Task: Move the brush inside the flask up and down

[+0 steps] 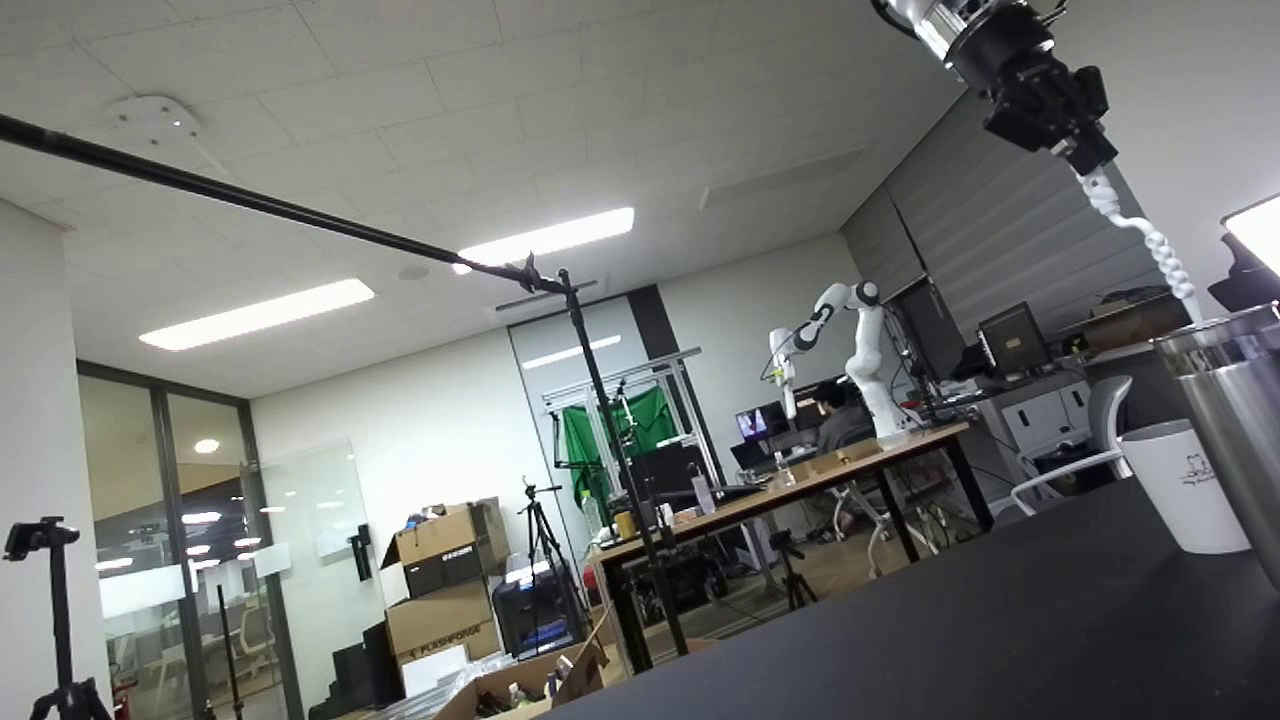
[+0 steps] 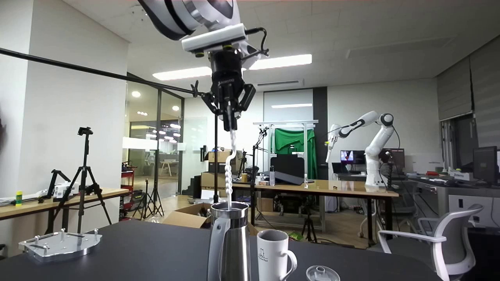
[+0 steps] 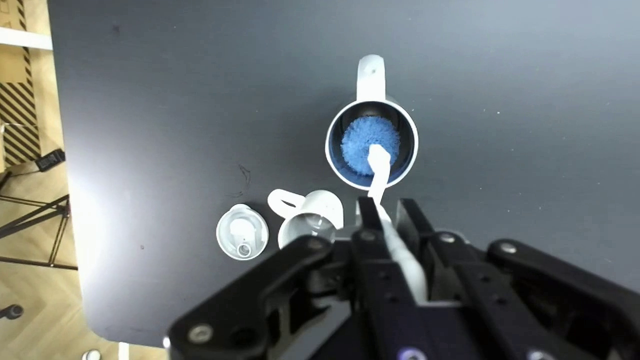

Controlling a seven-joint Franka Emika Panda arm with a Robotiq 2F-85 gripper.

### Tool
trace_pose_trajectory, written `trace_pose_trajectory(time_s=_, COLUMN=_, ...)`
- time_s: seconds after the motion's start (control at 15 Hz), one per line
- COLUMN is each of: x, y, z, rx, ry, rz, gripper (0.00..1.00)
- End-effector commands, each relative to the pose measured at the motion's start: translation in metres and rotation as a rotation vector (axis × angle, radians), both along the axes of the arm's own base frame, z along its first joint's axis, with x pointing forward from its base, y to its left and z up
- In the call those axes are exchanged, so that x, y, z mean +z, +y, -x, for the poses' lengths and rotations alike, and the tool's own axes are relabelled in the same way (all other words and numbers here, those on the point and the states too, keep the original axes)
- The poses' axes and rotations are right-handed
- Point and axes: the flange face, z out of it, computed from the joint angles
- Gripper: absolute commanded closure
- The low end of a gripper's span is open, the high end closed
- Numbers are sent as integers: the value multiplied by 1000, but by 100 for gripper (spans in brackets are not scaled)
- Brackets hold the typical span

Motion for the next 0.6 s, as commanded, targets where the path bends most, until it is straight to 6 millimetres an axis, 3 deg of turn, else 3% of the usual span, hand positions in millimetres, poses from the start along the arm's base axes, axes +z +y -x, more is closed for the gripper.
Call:
trace_pose_trajectory(time_s=0.0, x=-52, y=4, z=-4, rx=-21, ry=55, rz=-21, gripper=96)
trace_pose_trajectory(time_s=0.13, x=-81, y=6, z=-6, rx=-21, ry=92, rz=-11, gripper=96)
trace_pose_trajectory(time_s=0.27, x=-91, y=7, z=-10, rx=-18, ry=112, rz=-2, gripper=96)
trace_pose_trajectory(time_s=0.4, x=-82, y=7, z=-12, rx=1, ry=115, rz=31, gripper=96)
trace_pose_trajectory(time_s=0.53, x=-54, y=5, z=-10, rx=18, ry=82, rz=53, gripper=96)
